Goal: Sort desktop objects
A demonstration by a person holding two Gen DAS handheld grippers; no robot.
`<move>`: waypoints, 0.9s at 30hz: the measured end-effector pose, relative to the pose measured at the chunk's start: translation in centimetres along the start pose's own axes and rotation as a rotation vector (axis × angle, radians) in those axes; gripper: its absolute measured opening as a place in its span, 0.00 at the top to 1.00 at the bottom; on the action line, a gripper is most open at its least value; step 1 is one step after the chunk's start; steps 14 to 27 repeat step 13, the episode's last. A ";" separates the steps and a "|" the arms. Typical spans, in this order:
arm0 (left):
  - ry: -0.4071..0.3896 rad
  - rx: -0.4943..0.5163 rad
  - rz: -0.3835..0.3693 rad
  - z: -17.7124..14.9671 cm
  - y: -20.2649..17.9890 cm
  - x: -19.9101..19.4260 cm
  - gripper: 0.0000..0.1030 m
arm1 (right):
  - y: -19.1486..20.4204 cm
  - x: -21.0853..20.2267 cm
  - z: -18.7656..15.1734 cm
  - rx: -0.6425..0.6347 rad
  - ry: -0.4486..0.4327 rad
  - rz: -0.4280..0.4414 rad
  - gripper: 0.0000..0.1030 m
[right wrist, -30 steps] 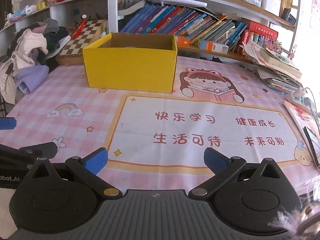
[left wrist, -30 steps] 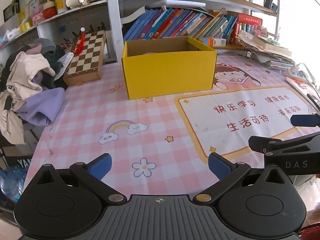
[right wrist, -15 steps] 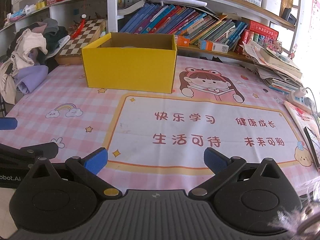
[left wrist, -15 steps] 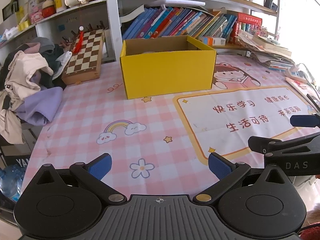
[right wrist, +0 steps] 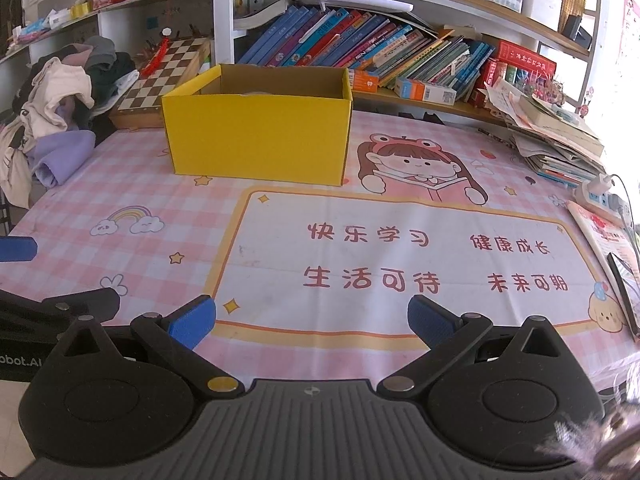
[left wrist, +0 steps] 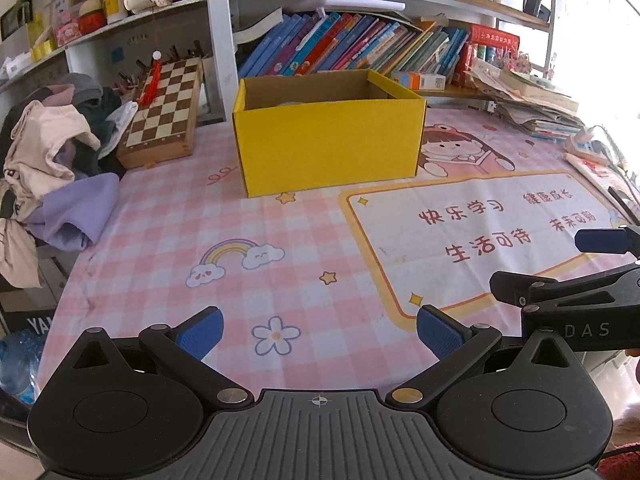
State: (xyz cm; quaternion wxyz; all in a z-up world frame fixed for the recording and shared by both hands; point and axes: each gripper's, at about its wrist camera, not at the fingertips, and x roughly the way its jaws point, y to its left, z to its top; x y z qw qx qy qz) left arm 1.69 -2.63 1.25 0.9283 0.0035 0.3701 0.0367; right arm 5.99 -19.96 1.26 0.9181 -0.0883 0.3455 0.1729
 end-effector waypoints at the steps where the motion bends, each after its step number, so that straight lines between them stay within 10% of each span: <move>1: 0.001 0.001 0.002 0.0 0.0 0.0 0.00 | 0.0 0.0 0.0 0.000 0.000 0.000 0.00; 27: -0.016 0.019 0.007 -0.1 -0.5 -0.2 0.00 | 0.4 -0.2 -0.1 0.009 0.004 -0.006 0.00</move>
